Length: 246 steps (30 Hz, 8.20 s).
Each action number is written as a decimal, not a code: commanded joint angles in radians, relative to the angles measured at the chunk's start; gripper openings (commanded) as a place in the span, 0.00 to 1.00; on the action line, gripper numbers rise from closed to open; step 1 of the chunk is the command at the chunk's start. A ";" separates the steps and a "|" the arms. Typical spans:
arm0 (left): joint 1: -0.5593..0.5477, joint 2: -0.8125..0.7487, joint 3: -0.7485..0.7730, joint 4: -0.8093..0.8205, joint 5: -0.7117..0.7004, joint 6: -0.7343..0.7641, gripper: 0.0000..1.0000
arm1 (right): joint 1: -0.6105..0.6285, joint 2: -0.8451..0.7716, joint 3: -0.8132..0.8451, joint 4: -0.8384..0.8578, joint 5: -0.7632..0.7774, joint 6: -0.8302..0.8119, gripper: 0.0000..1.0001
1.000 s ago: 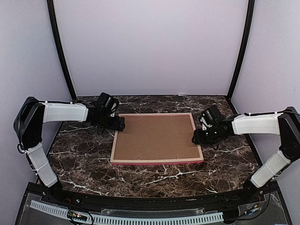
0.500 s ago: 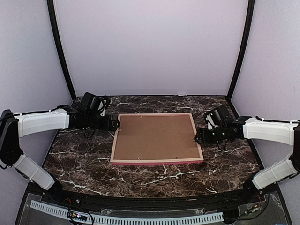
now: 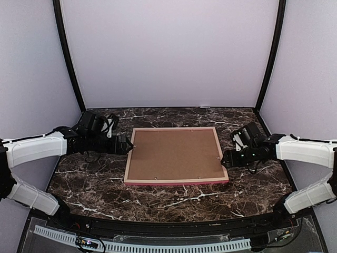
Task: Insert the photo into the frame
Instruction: Pick up the photo frame from the center of the board, then pass from the right arm to the left, then turn over the photo frame, then pass from the left arm to the right
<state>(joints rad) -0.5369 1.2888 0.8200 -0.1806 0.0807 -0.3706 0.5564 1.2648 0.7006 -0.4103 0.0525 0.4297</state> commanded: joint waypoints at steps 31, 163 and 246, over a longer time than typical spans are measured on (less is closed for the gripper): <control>-0.207 0.002 -0.339 0.435 0.004 -0.178 0.98 | 0.005 0.172 -0.075 0.143 -0.011 0.026 0.50; -0.836 0.336 0.241 0.017 -0.707 0.720 0.46 | 0.000 0.193 0.453 -0.435 -0.318 0.063 0.00; -0.355 0.126 0.970 -0.690 0.198 0.843 0.00 | 0.010 -0.200 0.292 0.259 -0.783 -0.607 0.50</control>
<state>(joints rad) -0.9051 1.4406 1.7329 -0.9539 0.2058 0.4465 0.5583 1.0737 1.0172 -0.2413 -0.6487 -0.1585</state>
